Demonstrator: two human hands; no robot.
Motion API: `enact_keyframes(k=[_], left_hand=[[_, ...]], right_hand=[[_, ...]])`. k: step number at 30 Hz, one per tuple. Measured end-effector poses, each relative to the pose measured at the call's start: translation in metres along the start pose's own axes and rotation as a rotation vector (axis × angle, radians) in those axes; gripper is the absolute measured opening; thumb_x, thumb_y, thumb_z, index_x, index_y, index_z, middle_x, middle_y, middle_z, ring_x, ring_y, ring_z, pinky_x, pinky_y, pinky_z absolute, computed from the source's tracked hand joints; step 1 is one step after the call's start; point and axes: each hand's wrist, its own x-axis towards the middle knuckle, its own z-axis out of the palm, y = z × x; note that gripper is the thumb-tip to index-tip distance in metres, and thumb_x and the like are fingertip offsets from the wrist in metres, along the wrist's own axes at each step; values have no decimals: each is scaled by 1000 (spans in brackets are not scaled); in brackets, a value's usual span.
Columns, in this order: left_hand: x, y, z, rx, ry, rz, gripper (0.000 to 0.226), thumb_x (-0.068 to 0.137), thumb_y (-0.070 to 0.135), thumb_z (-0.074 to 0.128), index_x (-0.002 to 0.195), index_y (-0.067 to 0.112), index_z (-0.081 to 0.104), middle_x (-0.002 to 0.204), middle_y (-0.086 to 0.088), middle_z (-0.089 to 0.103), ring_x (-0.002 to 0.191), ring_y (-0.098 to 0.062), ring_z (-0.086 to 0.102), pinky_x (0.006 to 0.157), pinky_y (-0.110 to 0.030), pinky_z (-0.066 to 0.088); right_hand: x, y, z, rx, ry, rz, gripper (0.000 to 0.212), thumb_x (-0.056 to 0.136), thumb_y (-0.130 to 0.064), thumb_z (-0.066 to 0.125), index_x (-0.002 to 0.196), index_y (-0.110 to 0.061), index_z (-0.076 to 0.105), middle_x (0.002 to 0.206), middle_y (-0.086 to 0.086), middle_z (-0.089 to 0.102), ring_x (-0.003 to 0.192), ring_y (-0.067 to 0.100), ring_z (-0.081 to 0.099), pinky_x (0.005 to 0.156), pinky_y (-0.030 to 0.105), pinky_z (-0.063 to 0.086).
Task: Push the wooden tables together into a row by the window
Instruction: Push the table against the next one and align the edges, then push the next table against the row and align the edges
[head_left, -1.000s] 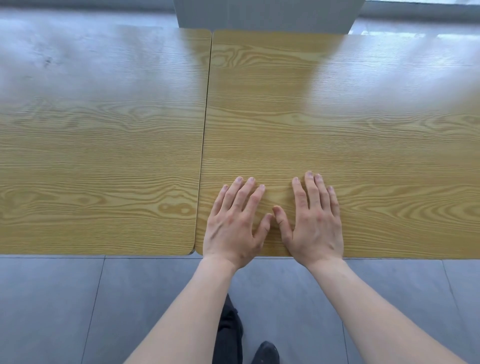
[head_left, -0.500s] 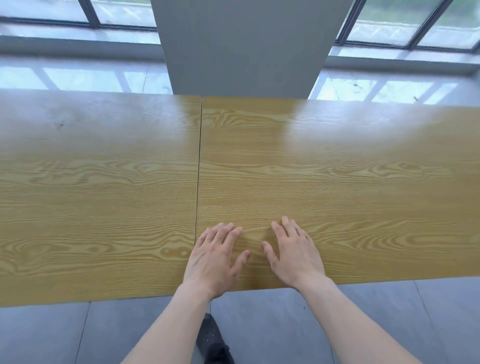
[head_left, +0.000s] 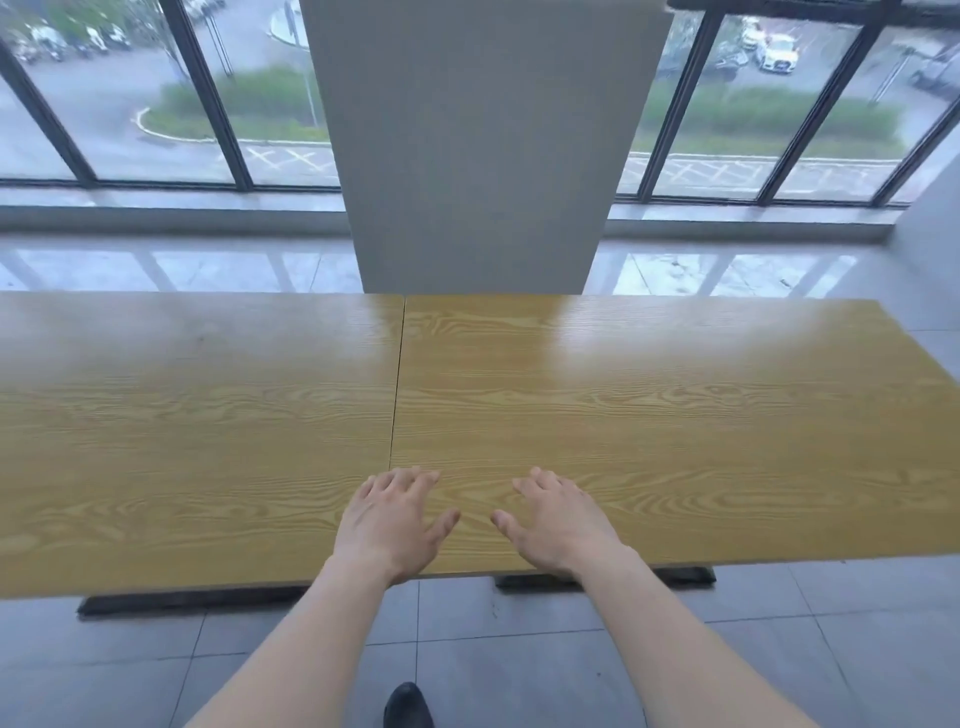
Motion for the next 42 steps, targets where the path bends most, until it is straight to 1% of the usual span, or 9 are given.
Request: enact_keyframes(k=[9, 16, 22, 27, 29, 30, 33, 37, 42], left_hand=[[-79, -19, -46, 15, 25, -143, 71, 97, 71, 34, 158, 36, 29, 164, 9, 34, 152, -17, 25, 125, -38, 17], [-132, -92, -83, -34, 98, -254, 74, 97, 73, 31, 159, 32, 29, 166, 7, 30, 154, -18, 24, 126, -39, 16], [-197, -216, -105, -125, 148, -385, 74, 97, 72, 32, 160, 35, 25, 168, 8, 26, 156, -18, 19, 127, -40, 14], [-279, -340, -122, -179, 215, -522, 73, 98, 72, 32, 161, 35, 24, 168, 8, 26, 156, -19, 20, 127, -42, 16], [-367, -458, -125, -222, 256, -714, 74, 98, 72, 31, 160, 33, 25, 167, 8, 27, 155, -19, 20, 126, -41, 17], [-399, -499, -123, -205, 284, -782, 74, 98, 72, 31, 160, 32, 26, 167, 7, 29, 155, -18, 21, 126, -40, 17], [-403, -510, -125, -230, 294, -763, 71, 98, 70, 32, 159, 32, 30, 165, 8, 32, 153, -18, 25, 124, -40, 19], [-417, -522, -128, -266, 306, -787, 68, 99, 68, 35, 158, 33, 31, 165, 8, 32, 152, -20, 26, 123, -40, 21], [-479, -646, -118, -318, 339, -960, 70, 98, 70, 35, 158, 33, 31, 165, 7, 33, 153, -22, 27, 127, -41, 14]], right_hand=[[-51, -43, -11, -72, -43, -134, 73, 98, -66, 42, 157, -22, 36, 164, 4, 35, 151, 26, 31, 123, 44, 25], [-58, -136, -15, -175, -54, -247, 73, 98, -66, 43, 154, -20, 40, 159, 7, 41, 146, 28, 37, 121, 44, 31], [-62, -282, 2, -250, -54, -398, 73, 98, -66, 44, 154, -20, 41, 158, 8, 43, 144, 29, 40, 120, 45, 34], [-73, -440, 43, -319, -95, -540, 73, 97, -66, 44, 154, -21, 41, 158, 7, 42, 144, 30, 40, 118, 46, 35], [-103, -587, 95, -357, -159, -669, 74, 96, -68, 43, 155, -22, 40, 158, 6, 42, 144, 30, 39, 118, 45, 35], [-116, -639, 112, -393, -175, -713, 74, 97, -68, 42, 154, -22, 41, 157, 6, 43, 143, 30, 40, 117, 45, 36], [-121, -652, 110, -388, -156, -769, 73, 97, -69, 42, 153, -22, 42, 152, 6, 48, 138, 30, 44, 113, 44, 39], [-115, -671, 121, -422, -150, -795, 74, 97, -68, 42, 155, -22, 39, 155, 4, 44, 141, 28, 42, 115, 43, 37], [-114, -813, 181, -504, -181, -974, 73, 98, -69, 42, 155, -23, 39, 158, 3, 43, 143, 27, 41, 115, 43, 37]])
